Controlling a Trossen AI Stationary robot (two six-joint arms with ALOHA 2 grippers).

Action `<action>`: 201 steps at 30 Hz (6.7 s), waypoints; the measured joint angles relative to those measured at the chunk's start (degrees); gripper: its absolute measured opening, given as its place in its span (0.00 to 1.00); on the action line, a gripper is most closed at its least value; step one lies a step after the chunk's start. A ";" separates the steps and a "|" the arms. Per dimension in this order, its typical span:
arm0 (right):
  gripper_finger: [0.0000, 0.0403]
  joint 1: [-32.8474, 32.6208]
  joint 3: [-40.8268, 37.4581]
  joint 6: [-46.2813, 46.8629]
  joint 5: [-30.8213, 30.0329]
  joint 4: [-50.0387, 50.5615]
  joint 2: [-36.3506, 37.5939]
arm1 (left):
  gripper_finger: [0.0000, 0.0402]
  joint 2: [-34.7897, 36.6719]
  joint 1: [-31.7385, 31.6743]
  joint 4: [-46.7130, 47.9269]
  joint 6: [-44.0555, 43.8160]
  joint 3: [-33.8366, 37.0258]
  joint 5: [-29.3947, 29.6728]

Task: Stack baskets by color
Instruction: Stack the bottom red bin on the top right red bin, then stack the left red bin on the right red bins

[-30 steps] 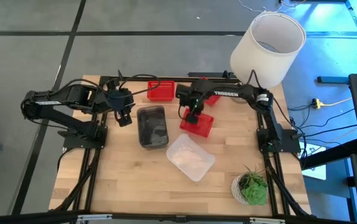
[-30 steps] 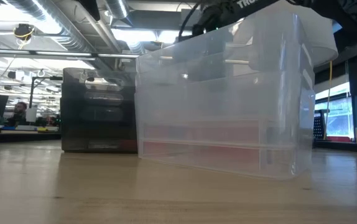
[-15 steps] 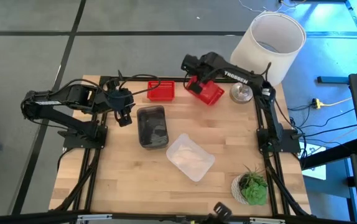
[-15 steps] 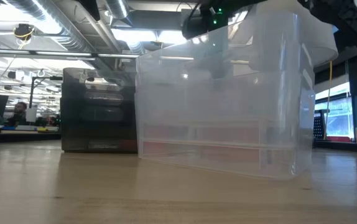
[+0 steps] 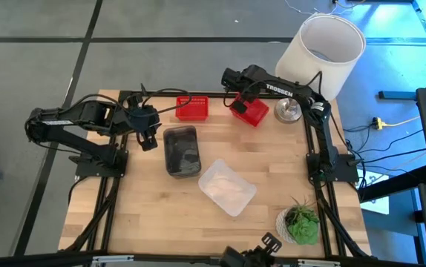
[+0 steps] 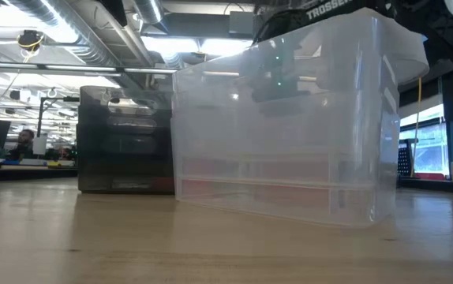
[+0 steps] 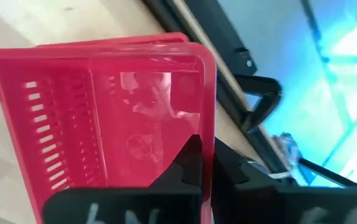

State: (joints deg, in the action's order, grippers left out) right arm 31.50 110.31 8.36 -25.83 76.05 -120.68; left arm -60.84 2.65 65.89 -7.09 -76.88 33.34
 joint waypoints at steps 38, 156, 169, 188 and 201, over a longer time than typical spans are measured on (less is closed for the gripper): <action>0.23 -0.60 5.02 -4.46 22.12 2.75 0.02 | 0.33 0.00 0.01 0.00 0.08 0.00 -0.04; 0.01 -9.69 6.33 -27.10 24.20 -27.45 -13.94 | 0.33 -0.02 0.01 0.02 -3.29 0.00 -1.13; 0.00 -10.61 22.85 -5.42 17.25 -3.60 -10.87 | 0.33 0.00 -0.01 -0.07 -2.80 0.00 -1.47; 0.00 -11.62 17.51 16.69 19.43 13.97 -8.55 | 0.33 -0.01 -0.02 -1.03 -1.21 0.00 -1.53; 0.00 -13.04 12.31 18.15 20.37 14.14 -8.48 | 0.33 -0.02 -0.02 -1.03 0.23 0.00 -1.51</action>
State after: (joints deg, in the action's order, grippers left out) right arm 18.46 122.62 26.51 -5.46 90.20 -129.16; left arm -60.86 2.63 64.86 -6.85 -76.88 31.83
